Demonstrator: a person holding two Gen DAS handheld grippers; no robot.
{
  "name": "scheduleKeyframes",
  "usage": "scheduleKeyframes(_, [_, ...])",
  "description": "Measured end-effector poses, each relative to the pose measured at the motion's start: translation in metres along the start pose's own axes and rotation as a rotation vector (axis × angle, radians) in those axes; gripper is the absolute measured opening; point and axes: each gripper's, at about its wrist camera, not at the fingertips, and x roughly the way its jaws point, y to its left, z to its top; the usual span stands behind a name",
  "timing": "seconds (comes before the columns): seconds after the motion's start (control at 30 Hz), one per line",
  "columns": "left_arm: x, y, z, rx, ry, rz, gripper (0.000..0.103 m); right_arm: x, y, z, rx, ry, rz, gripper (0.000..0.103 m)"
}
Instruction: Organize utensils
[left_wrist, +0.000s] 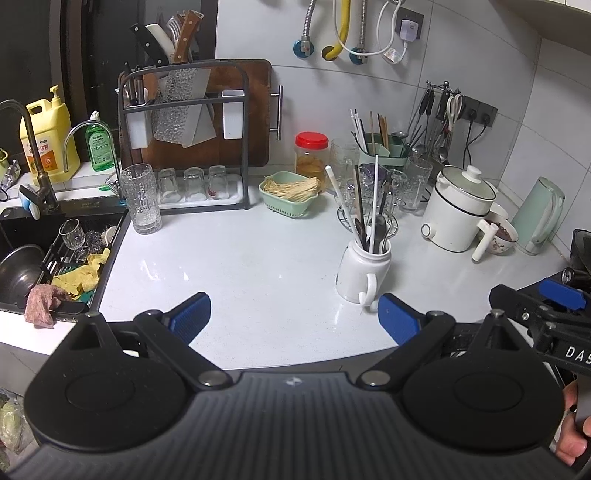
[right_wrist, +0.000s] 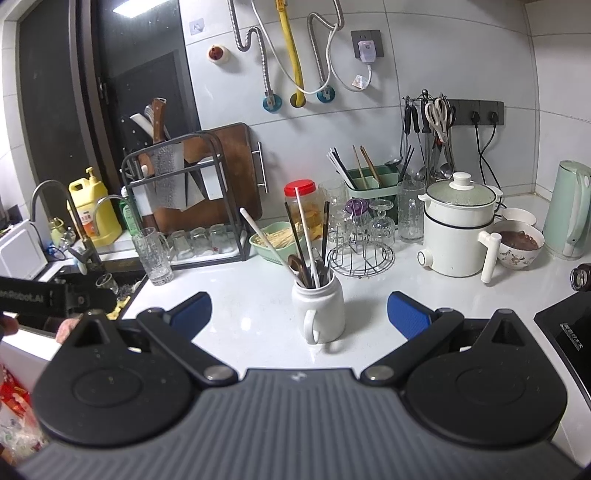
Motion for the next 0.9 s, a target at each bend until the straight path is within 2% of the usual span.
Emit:
scheduleKeyframes(0.7, [-0.003, 0.005, -0.001, -0.018, -0.008, -0.007, 0.099, 0.001, 0.006, 0.001, 0.007, -0.008, -0.009, 0.103])
scheduleKeyframes(0.9, [-0.003, 0.009, 0.0, -0.021, -0.008, -0.004, 0.099, 0.002, 0.014, 0.0, -0.025, -0.016, -0.018, 0.103])
